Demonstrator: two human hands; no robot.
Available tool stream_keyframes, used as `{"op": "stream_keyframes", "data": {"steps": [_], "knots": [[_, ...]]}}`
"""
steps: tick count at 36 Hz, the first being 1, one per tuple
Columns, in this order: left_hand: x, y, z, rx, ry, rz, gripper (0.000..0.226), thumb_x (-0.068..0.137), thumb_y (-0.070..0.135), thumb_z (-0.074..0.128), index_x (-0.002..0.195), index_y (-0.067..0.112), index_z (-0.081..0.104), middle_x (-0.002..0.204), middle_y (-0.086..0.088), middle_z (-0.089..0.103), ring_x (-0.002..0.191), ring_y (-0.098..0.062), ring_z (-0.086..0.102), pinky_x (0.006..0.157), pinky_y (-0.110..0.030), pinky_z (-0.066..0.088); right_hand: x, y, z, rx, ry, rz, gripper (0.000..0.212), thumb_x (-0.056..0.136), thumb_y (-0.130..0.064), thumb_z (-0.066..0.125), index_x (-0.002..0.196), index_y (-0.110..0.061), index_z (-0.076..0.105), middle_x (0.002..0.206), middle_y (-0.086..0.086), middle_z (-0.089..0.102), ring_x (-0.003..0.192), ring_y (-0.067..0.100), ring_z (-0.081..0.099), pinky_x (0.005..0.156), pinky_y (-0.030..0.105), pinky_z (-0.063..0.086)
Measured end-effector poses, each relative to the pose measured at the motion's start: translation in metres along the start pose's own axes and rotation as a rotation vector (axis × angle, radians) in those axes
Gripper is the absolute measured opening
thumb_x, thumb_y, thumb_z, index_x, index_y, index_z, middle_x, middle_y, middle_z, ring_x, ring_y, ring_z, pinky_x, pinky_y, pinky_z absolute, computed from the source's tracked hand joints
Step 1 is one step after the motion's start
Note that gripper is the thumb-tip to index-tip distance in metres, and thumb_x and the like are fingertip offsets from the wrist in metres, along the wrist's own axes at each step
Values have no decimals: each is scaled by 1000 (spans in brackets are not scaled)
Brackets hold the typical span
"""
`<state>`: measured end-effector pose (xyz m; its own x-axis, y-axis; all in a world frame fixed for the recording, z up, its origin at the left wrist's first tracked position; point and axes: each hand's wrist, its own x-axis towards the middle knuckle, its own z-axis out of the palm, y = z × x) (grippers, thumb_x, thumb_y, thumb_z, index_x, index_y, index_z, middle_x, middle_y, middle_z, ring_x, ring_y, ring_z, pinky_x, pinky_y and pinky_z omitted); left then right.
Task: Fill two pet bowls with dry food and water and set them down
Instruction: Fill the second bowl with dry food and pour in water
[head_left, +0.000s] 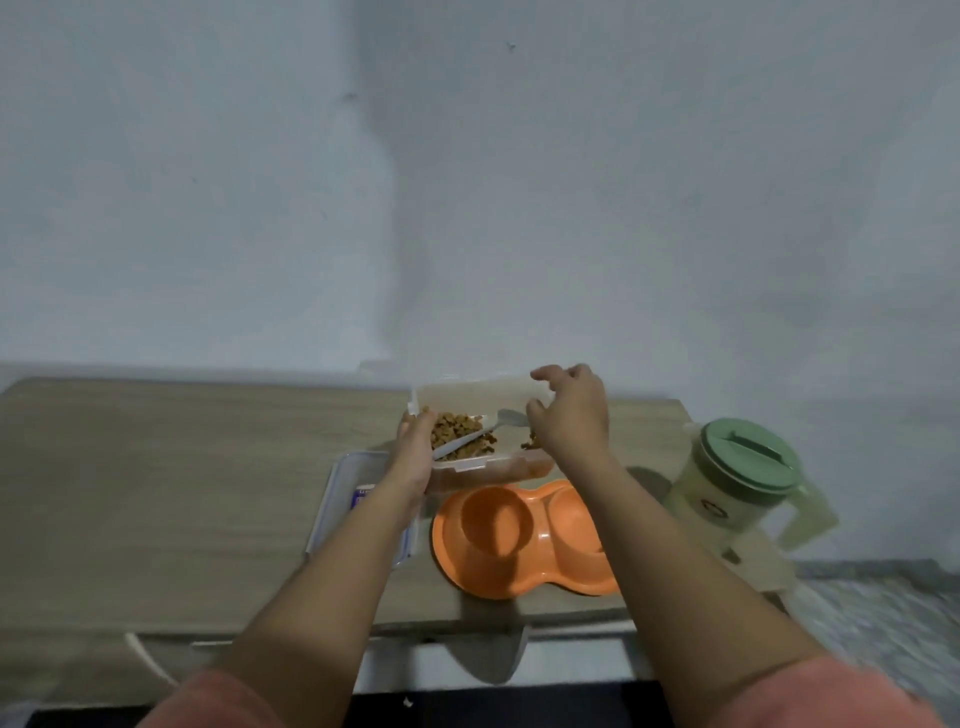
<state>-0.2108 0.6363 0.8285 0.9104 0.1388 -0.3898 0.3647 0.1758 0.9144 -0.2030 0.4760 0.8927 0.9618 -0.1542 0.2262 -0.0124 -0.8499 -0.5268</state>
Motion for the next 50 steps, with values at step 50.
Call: {"op": "stream_keyframes", "data": {"steps": [50], "knots": [[-82,-47,56,3,557,205,51,101,44,27,151,37,19,142,-8,49,123,-32,49,101,-46,41,-18,44,-17,722,-409,332,21,91,-11,48,83,-1,65,59,12,61,47,25,52,40,25,36]]}}
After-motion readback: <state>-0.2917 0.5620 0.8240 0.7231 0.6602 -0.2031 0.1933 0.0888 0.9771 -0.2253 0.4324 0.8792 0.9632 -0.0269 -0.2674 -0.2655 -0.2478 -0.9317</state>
